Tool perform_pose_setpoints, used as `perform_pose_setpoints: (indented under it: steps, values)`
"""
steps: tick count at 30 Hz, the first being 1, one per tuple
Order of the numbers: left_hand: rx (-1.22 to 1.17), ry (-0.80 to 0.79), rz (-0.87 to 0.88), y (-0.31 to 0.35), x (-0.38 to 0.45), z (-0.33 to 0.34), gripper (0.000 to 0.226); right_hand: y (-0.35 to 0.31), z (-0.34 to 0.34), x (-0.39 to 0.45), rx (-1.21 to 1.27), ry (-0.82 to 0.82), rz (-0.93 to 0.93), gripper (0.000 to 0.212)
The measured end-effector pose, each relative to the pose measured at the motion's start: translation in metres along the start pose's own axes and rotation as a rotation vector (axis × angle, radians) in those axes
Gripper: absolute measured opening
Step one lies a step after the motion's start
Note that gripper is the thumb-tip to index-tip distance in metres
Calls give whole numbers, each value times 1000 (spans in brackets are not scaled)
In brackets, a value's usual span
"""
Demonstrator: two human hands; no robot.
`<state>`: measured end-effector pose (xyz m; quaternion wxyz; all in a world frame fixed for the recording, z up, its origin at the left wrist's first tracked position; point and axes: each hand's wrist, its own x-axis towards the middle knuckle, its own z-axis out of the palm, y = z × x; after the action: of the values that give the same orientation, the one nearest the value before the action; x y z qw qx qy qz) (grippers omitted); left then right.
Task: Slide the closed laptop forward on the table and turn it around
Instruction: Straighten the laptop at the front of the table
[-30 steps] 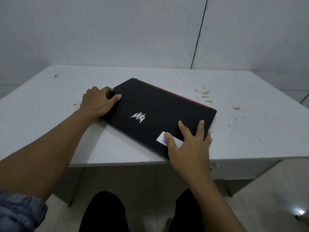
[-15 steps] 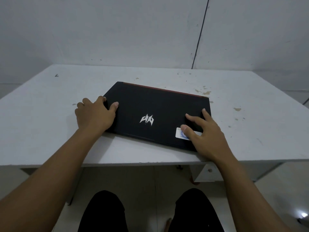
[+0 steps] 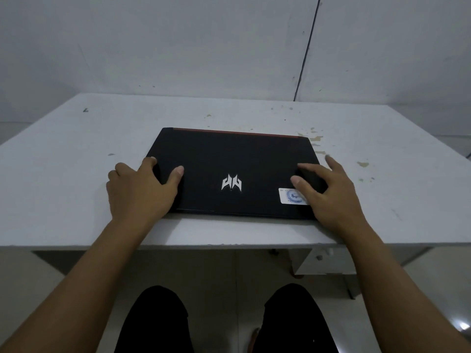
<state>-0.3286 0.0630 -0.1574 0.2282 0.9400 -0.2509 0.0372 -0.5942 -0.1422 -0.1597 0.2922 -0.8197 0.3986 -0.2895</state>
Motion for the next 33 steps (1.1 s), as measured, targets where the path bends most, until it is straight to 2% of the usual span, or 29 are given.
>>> perform_pose_setpoints:
  steps: [2, 6, 8, 11, 14, 23, 26, 33]
  values:
    - [-141, -47, 71, -15, -4, -8, 86, 2, 3, -8, -41, 31, 82, 51]
    - [-371, -260, 231, -49, -11, -27, 92, 5, 4, -19, -41, -43, 61, 77]
    - [-392, -335, 289, -55, -15, -30, 105, 4, -3, -22, -8, -107, 59, 92]
    - [-411, -326, 305, -53, -18, -26, 120, 7, -13, -24, -20, -224, 35, 124]
    - [-403, -313, 309, -53, -19, -27, 129, 10, -15, -23, -39, -265, 0, 140]
    - [-323, -343, 375, -62, -41, -29, 150, 17, -26, -22, -99, -401, -56, 154]
    - [-340, -261, 399, -62, -46, -24, 142, 17, -27, -22, -124, -408, -67, 153]
    - [-399, -89, 481, -69, -52, -18, 124, 23, -20, -36, -109, -287, -128, 142]
